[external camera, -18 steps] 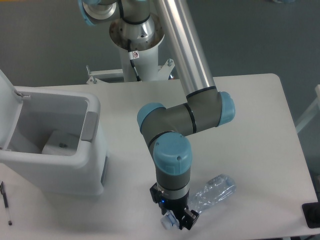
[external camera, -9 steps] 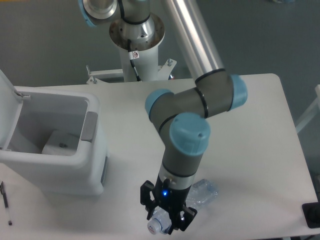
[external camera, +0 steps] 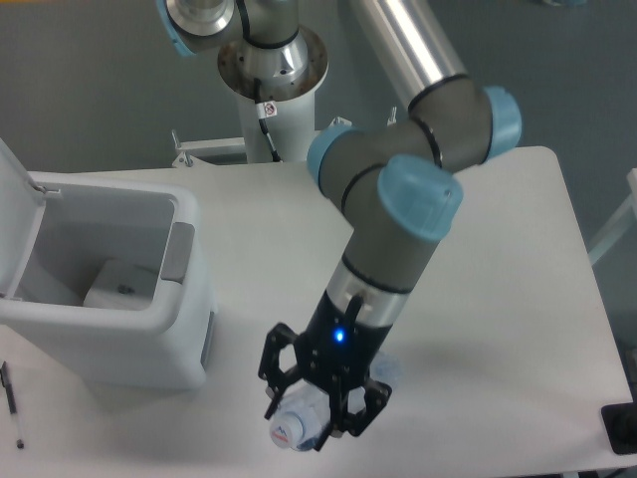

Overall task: Place the trash in the trash can
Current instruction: 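Close the gripper around the bottle and lift it off the table, then carry the bottle over the bin and release it inside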

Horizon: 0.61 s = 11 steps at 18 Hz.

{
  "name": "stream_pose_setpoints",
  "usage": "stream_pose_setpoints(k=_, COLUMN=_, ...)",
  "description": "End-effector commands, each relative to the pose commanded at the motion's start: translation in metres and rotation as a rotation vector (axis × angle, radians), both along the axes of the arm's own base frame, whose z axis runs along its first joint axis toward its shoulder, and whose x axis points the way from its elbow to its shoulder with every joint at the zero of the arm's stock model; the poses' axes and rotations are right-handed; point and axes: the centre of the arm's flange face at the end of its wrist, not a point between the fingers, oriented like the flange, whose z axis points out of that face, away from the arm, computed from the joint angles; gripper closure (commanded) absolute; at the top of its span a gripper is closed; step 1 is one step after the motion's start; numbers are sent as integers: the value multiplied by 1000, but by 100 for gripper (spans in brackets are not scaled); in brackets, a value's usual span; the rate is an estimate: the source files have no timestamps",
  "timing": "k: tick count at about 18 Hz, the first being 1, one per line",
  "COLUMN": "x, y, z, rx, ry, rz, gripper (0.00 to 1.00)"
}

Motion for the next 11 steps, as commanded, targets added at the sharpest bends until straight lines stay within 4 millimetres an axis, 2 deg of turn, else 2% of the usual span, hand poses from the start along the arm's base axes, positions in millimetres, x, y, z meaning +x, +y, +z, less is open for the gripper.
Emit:
stream_pose_setpoints(k=5, x=15, y=-13, z=46, rx=110, ry=-55, rz=-27, gripper=50)
stream_pose_setpoints(k=11, x=48, y=-24, z=98, rx=240, ry=-138, rz=-104, gripper=50)
